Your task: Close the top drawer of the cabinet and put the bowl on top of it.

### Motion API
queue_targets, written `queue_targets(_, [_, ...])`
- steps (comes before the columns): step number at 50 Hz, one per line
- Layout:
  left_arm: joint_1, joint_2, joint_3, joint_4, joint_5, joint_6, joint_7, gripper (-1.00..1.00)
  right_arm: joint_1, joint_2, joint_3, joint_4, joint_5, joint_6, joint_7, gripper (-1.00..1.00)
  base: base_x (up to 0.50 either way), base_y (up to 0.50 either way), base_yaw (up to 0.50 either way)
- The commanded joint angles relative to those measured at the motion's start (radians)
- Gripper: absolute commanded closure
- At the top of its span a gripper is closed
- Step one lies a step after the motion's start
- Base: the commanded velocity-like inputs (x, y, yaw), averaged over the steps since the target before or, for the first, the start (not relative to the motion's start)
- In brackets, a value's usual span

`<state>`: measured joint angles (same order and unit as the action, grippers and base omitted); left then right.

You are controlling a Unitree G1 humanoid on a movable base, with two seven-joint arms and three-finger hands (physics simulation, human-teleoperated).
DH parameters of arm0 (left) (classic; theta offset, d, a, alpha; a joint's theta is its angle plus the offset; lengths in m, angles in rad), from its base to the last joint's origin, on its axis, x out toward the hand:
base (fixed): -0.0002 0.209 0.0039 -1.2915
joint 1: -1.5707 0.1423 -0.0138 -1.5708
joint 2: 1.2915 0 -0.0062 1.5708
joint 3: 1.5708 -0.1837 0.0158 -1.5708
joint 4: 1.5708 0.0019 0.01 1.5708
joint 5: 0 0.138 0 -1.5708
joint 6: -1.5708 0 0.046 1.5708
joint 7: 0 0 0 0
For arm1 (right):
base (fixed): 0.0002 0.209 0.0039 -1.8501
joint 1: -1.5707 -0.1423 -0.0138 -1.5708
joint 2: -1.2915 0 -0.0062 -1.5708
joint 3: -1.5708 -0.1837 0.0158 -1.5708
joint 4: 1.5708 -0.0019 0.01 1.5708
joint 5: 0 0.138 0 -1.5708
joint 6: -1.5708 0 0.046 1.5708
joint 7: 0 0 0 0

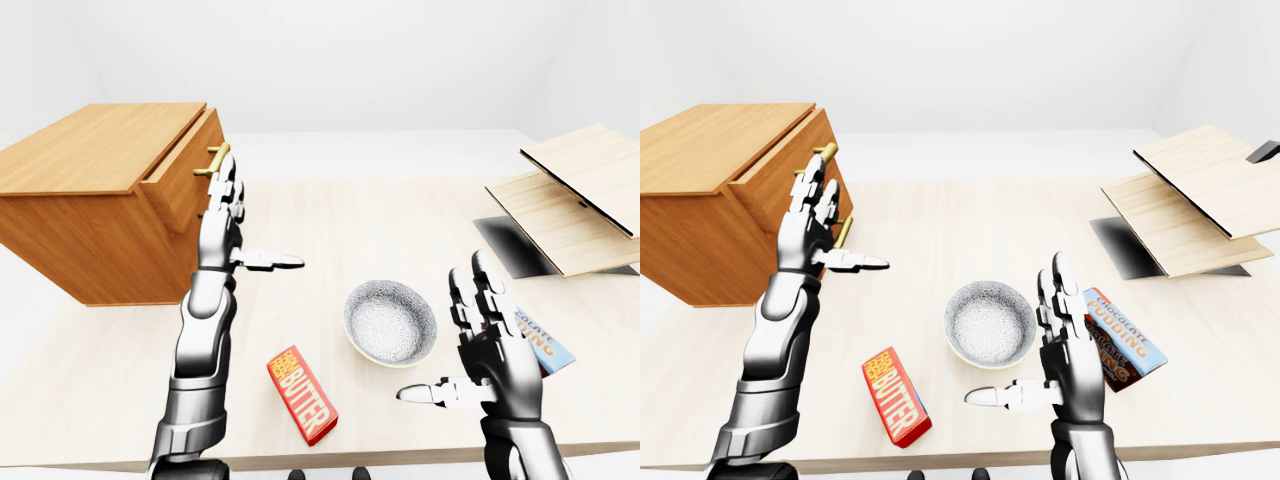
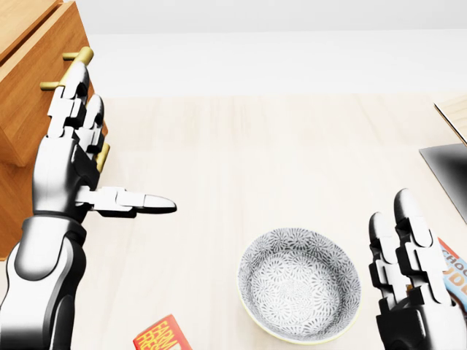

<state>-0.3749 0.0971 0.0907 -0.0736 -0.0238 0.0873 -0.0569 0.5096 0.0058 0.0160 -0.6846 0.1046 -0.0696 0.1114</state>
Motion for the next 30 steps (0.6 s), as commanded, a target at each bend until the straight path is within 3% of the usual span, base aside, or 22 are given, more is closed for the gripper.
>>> queue_targets(1, [-0.044, 0.023, 0.020, 0.085, -0.037, 0.000, 0.010, -1.00, -0.007, 0.000, -0.001, 0.004, 0.000, 0.006, 0.000, -1.00, 0.00, 0.00, 0.00])
queue_targets(19, [-0.077, 0.052, 0.039, 0.235, -0.070, 0.000, 0.017, -1.00, -0.016, 0.004, -0.007, 0.012, 0.000, 0.009, 0.002, -1.00, 0.00, 0.00, 0.00])
queue_targets(30, [-0.082, 0.071, 0.057, 0.229, -0.096, 0.000, 0.020, -1.00, -0.020, 0.003, -0.009, 0.019, 0.000, 0.006, 0.002, -1.00, 0.00, 0.00, 0.00])
